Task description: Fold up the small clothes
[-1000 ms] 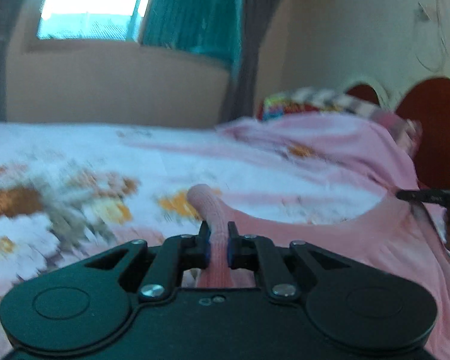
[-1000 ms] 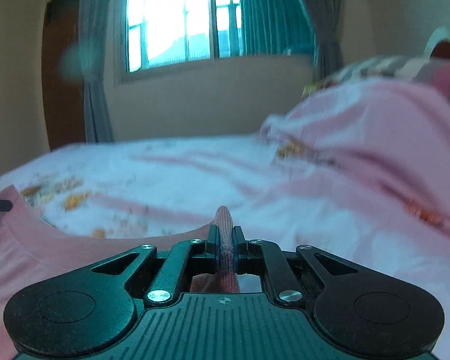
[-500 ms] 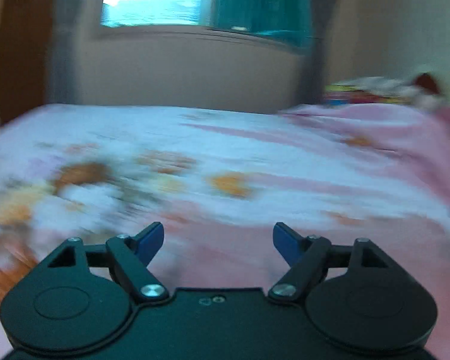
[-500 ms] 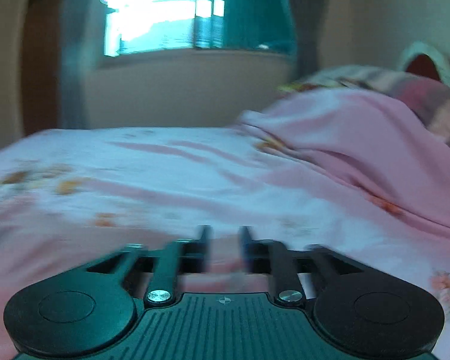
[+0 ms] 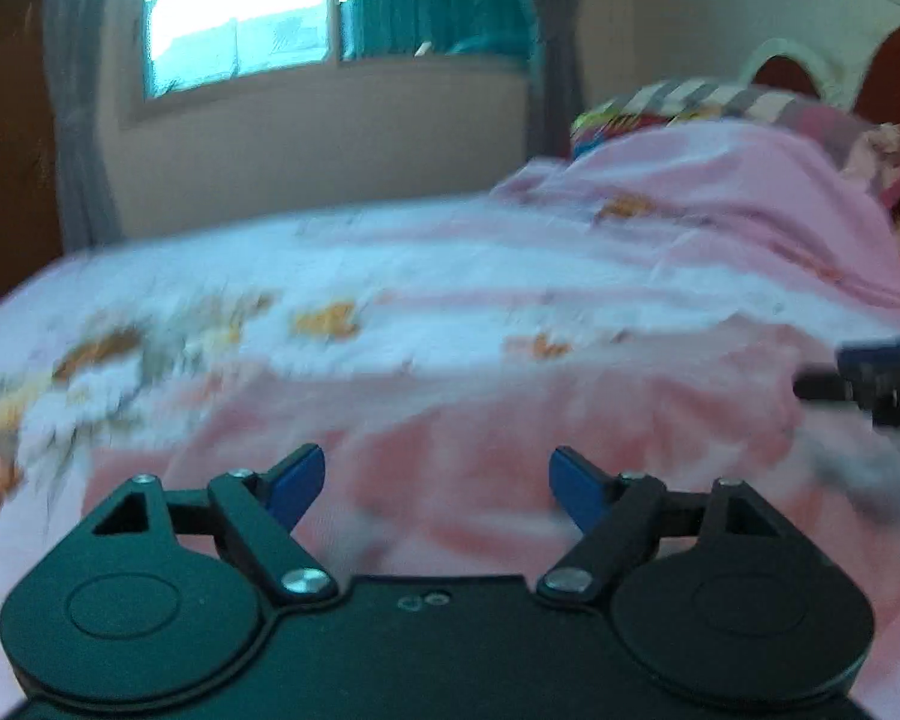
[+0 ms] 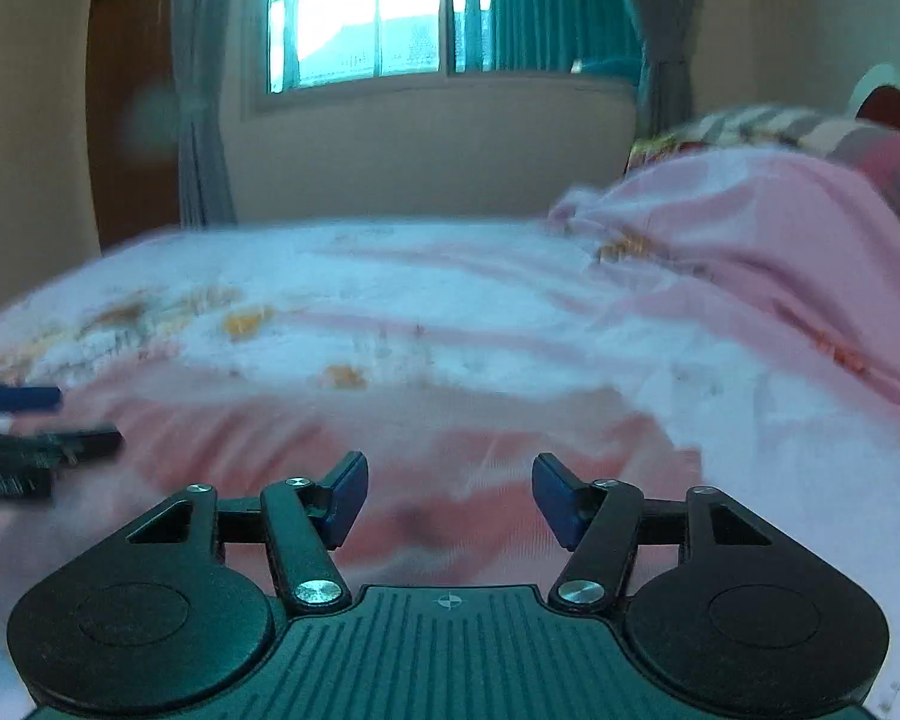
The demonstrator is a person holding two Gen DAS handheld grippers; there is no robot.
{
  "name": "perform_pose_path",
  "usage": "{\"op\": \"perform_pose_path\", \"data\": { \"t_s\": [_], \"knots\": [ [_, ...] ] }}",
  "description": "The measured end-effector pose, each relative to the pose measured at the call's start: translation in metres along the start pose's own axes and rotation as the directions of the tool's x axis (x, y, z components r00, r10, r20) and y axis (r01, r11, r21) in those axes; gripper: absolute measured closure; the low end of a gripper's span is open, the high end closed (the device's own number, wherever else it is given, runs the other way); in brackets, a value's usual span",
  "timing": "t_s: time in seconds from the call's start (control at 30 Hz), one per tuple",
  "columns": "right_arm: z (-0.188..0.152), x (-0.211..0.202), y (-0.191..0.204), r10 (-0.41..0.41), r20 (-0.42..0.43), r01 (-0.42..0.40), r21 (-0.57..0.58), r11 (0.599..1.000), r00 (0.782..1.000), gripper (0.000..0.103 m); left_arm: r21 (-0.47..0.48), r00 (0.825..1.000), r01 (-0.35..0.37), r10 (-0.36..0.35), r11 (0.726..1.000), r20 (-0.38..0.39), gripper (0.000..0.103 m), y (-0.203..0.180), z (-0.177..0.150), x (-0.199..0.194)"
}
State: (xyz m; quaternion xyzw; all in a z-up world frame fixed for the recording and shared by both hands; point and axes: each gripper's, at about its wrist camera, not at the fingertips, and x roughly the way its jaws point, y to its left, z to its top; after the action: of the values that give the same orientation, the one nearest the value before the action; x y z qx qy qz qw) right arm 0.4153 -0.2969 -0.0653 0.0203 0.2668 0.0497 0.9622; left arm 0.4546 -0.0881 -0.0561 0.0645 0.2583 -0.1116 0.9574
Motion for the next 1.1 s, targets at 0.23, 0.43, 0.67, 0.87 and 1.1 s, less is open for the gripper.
{"op": "perform_pose_path", "data": {
  "t_s": [0.23,0.43,0.67,0.87,1.1],
  "knots": [
    [-0.012,-0.022,0.002,-0.010,0.027,0.009,0.032,0.999,1.000,0.039,-0.027,1.000,-0.004,0.004,1.000,-0.013,0.022,0.007,-0.012,-0.011],
    [-0.046,-0.007,0.025,0.008,-0.089,-0.012,-0.050,0.999,0.996,0.036,0.000,0.995,-0.018,0.018,1.000,-0.095,0.022,0.000,-0.039,-0.002],
    [-0.027,-0.077,0.019,0.004,0.021,-0.005,0.020,1.000,1.000,0.036,0.023,0.995,-0.051,0.053,0.998,-0.086,0.022,0.016,-0.040,-0.030],
    [-0.057,-0.049,0.011,-0.046,-0.143,0.042,-0.031,0.999,0.989,0.036,0.021,0.993,-0.052,0.054,0.998,-0.107,0.021,0.021,-0.058,-0.037],
    [-0.043,-0.068,0.010,0.007,-0.024,-0.007,0.005,1.000,1.000,0.036,-0.018,0.999,-0.049,0.049,0.999,-0.020,0.022,0.048,-0.046,-0.062]
  ]
}}
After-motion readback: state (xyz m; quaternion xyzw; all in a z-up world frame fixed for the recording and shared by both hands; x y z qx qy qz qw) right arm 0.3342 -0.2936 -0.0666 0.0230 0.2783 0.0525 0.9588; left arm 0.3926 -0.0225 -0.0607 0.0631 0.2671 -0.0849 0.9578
